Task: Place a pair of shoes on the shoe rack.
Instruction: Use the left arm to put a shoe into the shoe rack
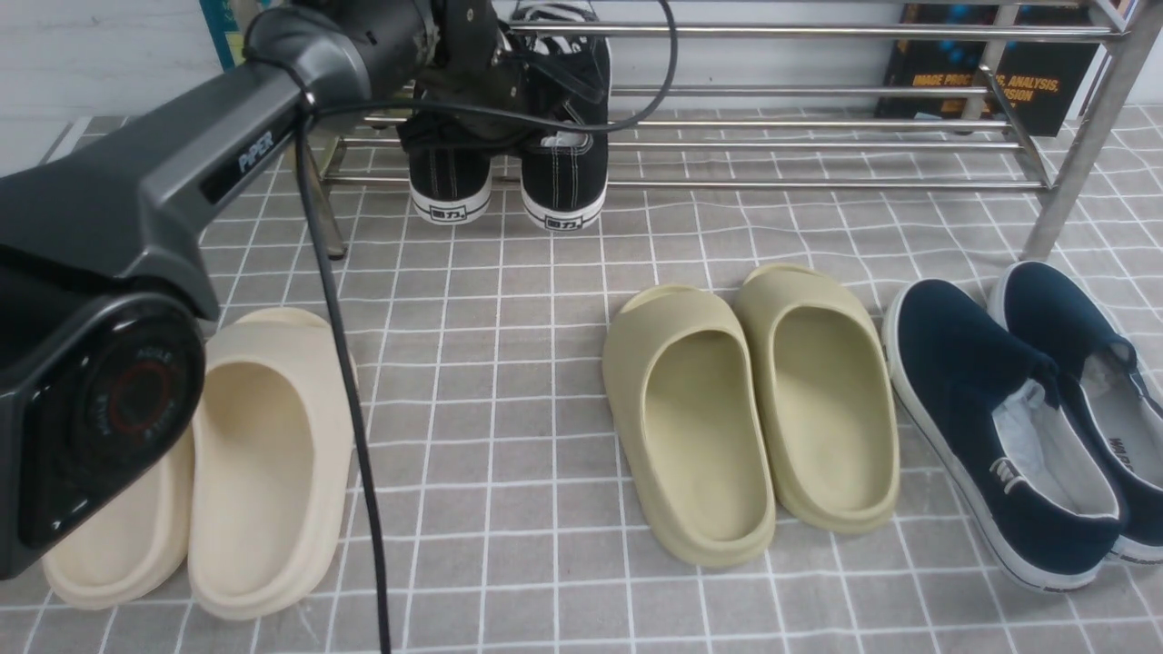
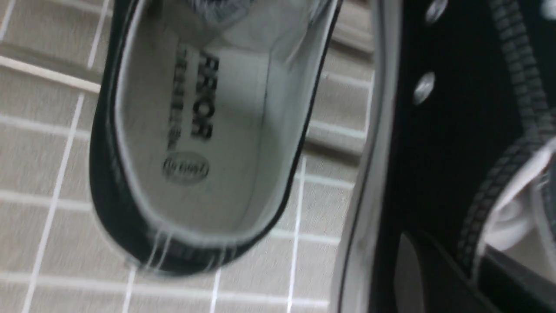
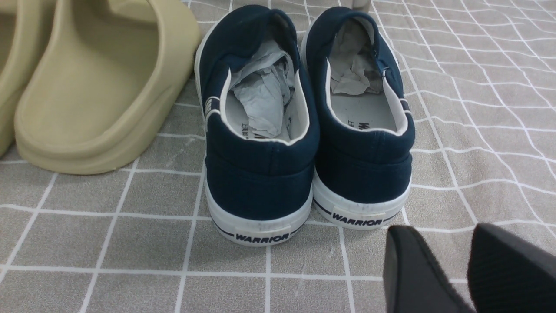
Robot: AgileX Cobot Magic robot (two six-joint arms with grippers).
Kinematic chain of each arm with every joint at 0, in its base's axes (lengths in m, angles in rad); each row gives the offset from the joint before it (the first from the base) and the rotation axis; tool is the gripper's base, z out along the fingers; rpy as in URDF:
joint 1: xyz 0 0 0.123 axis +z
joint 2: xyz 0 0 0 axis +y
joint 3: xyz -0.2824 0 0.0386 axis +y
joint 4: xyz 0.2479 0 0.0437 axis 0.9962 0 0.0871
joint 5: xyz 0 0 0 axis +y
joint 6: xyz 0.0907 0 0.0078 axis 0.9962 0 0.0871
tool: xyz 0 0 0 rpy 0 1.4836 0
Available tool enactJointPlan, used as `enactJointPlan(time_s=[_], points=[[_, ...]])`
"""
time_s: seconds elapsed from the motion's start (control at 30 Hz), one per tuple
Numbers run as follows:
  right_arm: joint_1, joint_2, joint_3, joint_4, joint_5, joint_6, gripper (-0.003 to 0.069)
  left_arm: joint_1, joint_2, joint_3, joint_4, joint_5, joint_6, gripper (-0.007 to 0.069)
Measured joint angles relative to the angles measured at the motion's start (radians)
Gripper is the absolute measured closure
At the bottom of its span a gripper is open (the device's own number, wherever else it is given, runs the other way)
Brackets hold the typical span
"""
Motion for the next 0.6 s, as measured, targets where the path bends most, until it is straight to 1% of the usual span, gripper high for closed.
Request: enactJointPlan(time_s=[0.1, 0.2, 0.23, 0.3, 0.37, 0.47, 0.6], points=[[0.0, 0.0, 0.0, 0.0, 0.0, 0.0, 0.0419, 0.0, 0.006, -0.002, 0.007, -0.017, 0.0, 0.0542], [0.0, 0.0, 0.0, 0.0, 0.0, 0.0, 0.0419, 0.0, 0.007, -0.018, 0.012, -0.02, 0.0, 0.0476], [0.0, 0.0, 0.0, 0.0, 0.0, 0.0, 0.0419, 0.0, 0.007, -0.025, 0.014, -0.02, 0.0, 0.0468], [0.0, 0.0, 0.0, 0.0, 0.0, 0.0, 0.0419, 0.0, 0.003, -0.055, 0.015, 0.0, 0.0, 0.0424], [0.0, 0.0, 0.0, 0.0, 0.0, 0.0, 0.0419, 0.0, -0.001, -0.074, 0.015, 0.027, 0.003, 0.0409], [0.0, 0.0, 0.0, 0.0, 0.0, 0.0, 0.0419, -0.003, -0.032, -0.11, 0.015, 0.12, 0.054, 0.0396], [0.0, 0.0, 0.0, 0.0, 0.0, 0.0, 0.0419, -0.027, -0.069, -0.125, 0.003, 0.22, 0.168, 0.0394]])
